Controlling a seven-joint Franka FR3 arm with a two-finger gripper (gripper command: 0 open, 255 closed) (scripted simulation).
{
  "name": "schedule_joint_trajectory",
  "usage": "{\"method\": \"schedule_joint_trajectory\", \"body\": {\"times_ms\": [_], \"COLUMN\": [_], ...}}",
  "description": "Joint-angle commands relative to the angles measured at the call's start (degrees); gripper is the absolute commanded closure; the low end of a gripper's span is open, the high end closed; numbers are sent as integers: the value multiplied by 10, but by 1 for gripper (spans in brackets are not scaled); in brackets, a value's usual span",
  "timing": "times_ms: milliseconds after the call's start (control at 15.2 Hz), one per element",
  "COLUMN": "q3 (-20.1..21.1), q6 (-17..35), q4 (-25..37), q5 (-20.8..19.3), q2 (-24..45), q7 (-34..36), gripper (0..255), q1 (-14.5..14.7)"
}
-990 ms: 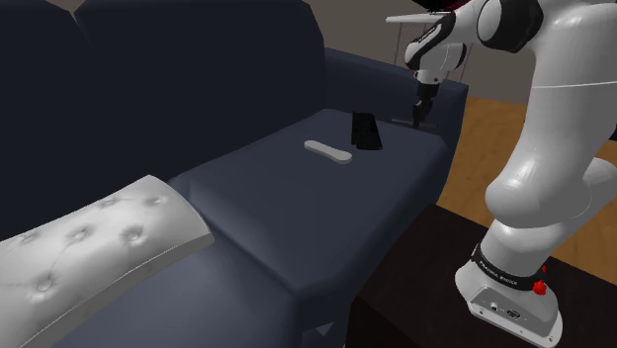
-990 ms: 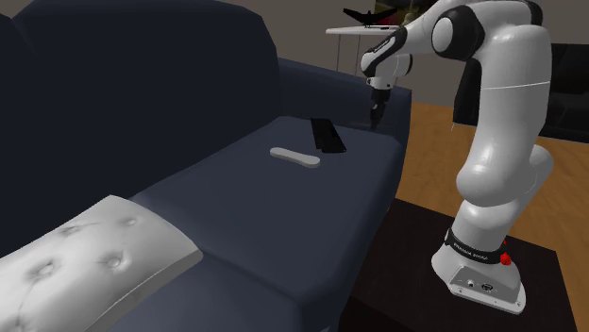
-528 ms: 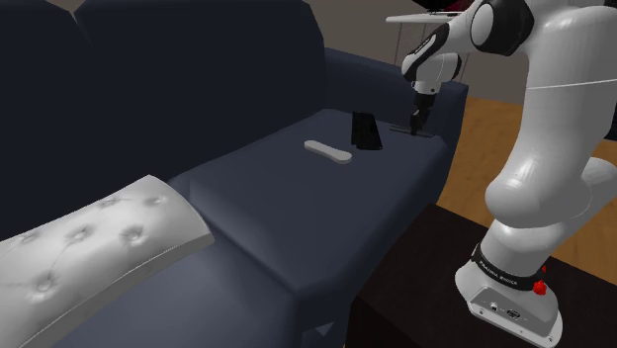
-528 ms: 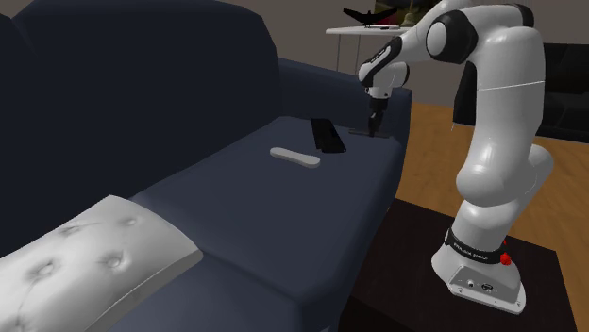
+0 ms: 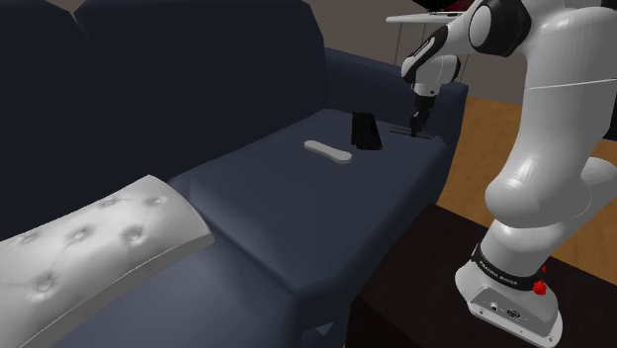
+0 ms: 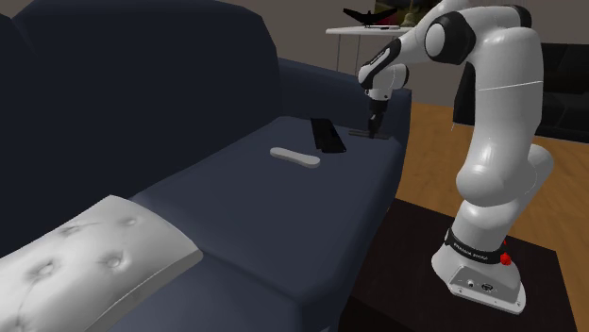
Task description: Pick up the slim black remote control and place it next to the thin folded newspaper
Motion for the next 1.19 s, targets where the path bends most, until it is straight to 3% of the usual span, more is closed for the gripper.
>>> {"method": "schedule_joint_trajectory", "body": {"times_ms": [0,66,396,660,1122], "q3": [0,0,0,-7,-7], "q6": [0,0,0,-64,-64], "q4": [0,0,0,38,38], "q5": [0,0,0,-16,-16], "q2": [0,0,0,-28,-28], "q7": [0,0,0,10,10], "gripper": [255,0,0,0,0], "q1": [0,0,0,2,1]}}
